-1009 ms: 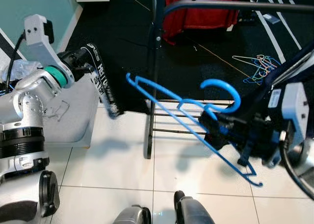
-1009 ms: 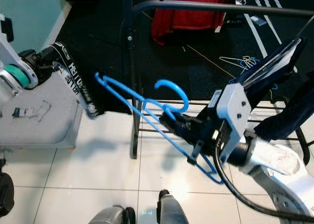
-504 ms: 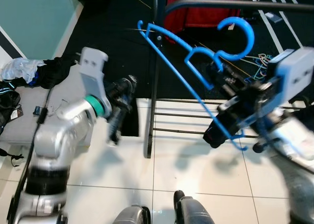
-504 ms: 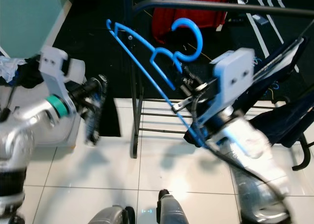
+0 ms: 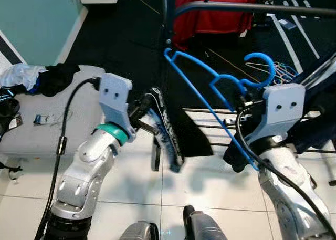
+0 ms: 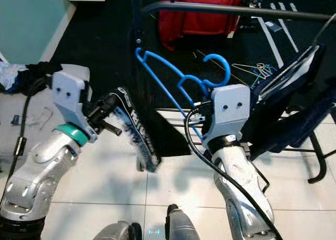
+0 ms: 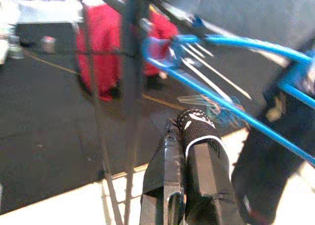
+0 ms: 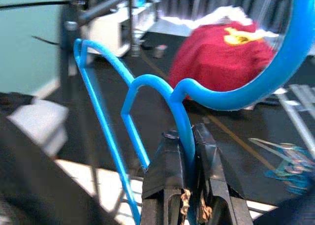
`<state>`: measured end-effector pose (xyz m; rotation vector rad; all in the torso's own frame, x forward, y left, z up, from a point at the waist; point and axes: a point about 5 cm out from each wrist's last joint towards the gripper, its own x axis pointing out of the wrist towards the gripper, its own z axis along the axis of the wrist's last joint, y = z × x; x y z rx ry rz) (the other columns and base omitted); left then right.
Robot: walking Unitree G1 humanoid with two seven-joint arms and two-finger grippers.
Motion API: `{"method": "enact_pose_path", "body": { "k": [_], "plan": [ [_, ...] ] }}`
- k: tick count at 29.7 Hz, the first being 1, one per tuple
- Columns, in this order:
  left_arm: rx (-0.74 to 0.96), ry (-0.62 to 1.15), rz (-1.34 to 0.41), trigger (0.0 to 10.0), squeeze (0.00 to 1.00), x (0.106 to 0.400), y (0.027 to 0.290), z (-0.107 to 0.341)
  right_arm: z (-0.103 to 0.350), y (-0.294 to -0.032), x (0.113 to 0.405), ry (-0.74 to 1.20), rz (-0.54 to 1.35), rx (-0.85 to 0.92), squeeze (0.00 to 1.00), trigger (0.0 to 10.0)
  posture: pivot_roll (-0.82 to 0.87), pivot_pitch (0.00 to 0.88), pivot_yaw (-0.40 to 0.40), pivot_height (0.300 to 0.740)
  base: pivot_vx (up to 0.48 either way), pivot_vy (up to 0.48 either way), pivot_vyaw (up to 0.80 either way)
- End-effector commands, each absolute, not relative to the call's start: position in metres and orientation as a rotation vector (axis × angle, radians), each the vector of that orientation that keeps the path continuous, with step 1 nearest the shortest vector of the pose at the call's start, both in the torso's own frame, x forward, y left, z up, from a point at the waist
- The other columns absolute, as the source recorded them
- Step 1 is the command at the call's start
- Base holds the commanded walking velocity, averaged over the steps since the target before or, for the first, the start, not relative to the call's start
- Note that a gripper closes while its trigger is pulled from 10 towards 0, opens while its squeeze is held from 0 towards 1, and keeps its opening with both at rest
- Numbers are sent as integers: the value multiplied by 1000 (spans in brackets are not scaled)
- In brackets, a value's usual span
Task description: Hang hanger
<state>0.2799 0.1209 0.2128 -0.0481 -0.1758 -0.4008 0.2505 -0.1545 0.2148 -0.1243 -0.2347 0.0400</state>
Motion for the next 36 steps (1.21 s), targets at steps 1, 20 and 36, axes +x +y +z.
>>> {"method": "enact_pose_path", "body": {
  "k": [1, 20, 36],
  "plan": [
    [-43, -161, -360, 10000, 0, 278, 129, 210, 215, -163, 251, -241, -18, -140, 0, 10000, -153, 101, 24, 740, 0, 0, 0],
    [72, -236, -285, 10000, 0, 296, 143, 221, 202, -156, 240, -231, -18, -125, 0, 10000, -164, 90, 35, 740, 0, 0, 0],
    [-32, -231, -277, 10000, 0, 305, 138, 220, 204, -163, 260, -253, -23, -84, 0, 10000, -137, 70, 27, 740, 0, 0, 0]
  ]
}}
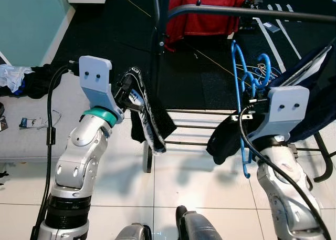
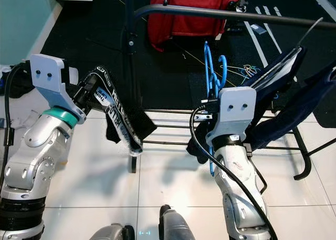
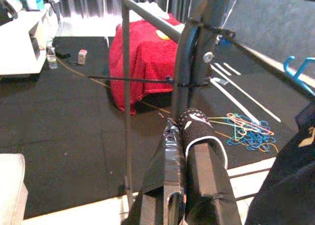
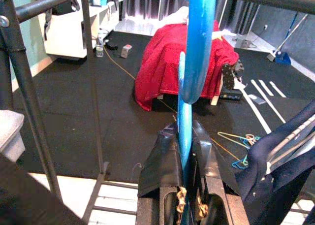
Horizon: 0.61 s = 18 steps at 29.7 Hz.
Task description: Hang hanger
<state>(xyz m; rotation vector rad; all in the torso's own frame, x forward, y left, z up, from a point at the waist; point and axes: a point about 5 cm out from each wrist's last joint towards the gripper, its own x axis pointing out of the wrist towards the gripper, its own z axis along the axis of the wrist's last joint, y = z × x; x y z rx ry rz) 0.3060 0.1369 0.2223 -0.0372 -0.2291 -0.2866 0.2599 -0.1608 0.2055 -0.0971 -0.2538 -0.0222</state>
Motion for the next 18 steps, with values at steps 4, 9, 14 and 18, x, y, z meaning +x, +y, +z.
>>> {"method": "enact_pose_path", "body": {
  "k": [4, 9, 14, 18],
  "plan": [
    [-34, -228, -270, 10000, 0, 305, 138, 219, 204, -162, 261, -254, -17, -82, 0, 10000, -133, 69, 27, 740, 0, 0, 0],
    [-21, -222, -257, 10000, 0, 306, 137, 216, 204, -156, 265, -261, -2, -76, 0, 10000, -124, 71, 30, 740, -144, 0, 0],
    [-6, -224, -246, 10000, 0, 307, 139, 215, 207, -152, 271, -276, 11, -71, 0, 10000, -117, 72, 30, 740, -349, 0, 0],
    [1, -228, -242, 10000, 0, 306, 141, 216, 207, -153, 274, -281, 10, -67, 0, 10000, -112, 72, 34, 740, -413, 0, 0]
  ]
}}
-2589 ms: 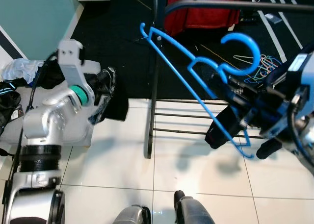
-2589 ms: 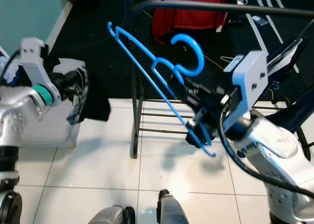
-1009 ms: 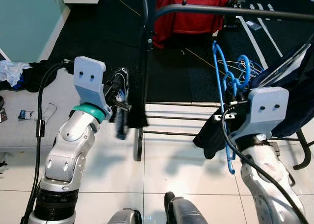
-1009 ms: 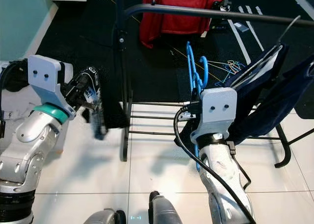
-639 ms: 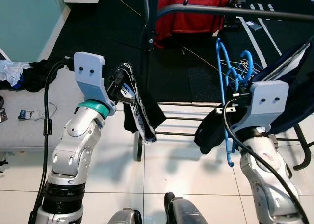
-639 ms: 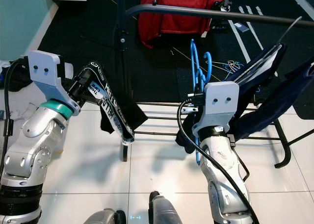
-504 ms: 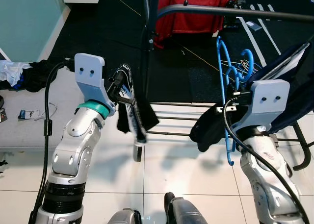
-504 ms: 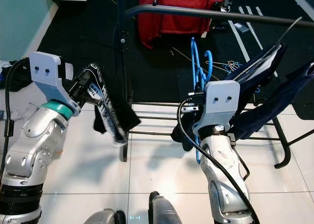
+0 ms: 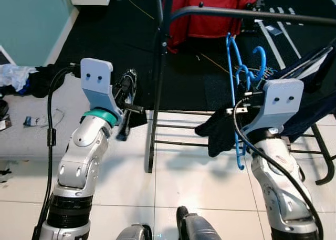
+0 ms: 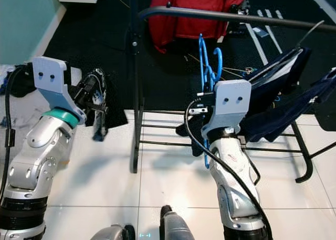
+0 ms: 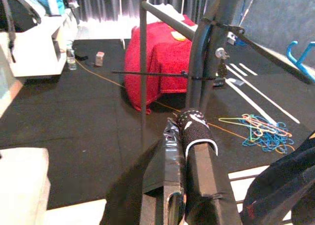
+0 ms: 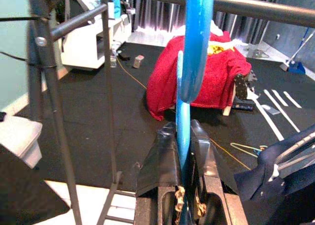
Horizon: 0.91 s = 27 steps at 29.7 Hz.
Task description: Hang hanger
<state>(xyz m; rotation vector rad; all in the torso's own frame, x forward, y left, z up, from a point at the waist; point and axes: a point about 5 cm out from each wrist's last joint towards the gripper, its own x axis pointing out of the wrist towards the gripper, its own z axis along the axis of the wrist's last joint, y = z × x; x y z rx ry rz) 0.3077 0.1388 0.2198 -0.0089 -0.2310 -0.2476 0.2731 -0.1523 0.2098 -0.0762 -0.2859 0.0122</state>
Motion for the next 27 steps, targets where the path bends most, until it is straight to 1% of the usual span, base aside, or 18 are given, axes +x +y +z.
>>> {"method": "enact_pose_path", "body": {
  "k": [1, 20, 27],
  "plan": [
    [1, -228, -242, 10000, 0, 306, 141, 216, 207, -153, 274, -281, 10, -67, 0, 10000, -112, 72, 34, 740, -480, 0, 0],
    [10, -237, -239, 10000, 0, 307, 142, 219, 204, -155, 276, -278, -3, -54, 0, 10000, -106, 78, 41, 740, -472, 0, 0],
    [10, -237, -240, 10000, 0, 307, 143, 219, 203, -155, 277, -273, -4, -34, 0, 10000, -104, 78, 42, 740, -410, 0, 0]
  ]
}}
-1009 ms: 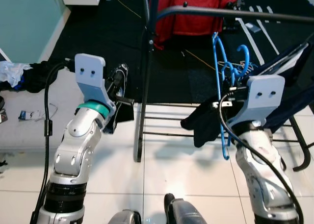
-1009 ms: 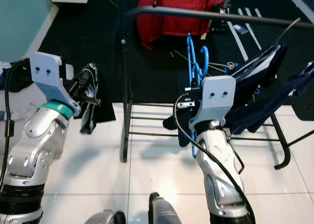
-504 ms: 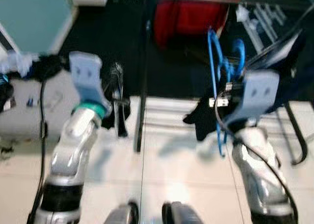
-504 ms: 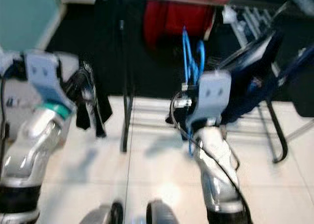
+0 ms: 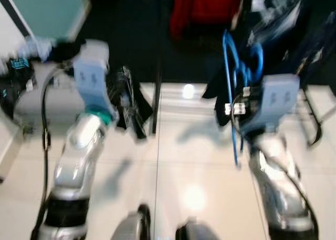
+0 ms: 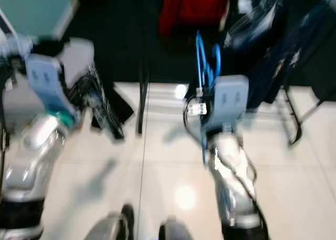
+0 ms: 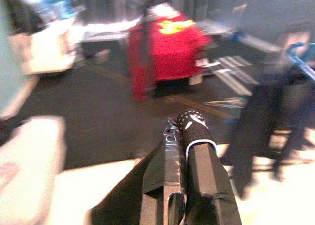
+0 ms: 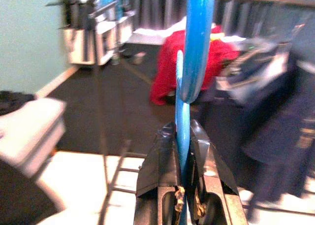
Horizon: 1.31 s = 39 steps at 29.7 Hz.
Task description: Hang hanger
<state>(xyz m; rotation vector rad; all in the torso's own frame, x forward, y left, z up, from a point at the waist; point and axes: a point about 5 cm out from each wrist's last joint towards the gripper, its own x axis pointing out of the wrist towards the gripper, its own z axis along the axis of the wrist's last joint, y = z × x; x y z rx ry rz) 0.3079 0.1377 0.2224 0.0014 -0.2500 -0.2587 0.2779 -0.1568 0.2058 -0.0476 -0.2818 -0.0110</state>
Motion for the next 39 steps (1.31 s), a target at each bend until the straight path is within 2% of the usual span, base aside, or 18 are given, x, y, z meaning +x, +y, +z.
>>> {"method": "enact_pose_path", "body": {
  "k": [1, 39],
  "plan": [
    [8, -233, -243, 10000, 0, 307, 142, 219, 203, -155, 277, -269, -4, -25, 0, 10000, -103, 80, 43, 740, 0, 0, -419],
    [-21, -175, -204, 10000, 0, 311, 146, 216, 207, -152, 284, -276, 14, 28, 0, 10000, -85, 77, 51, 740, 0, 0, -790]
  ]
}}
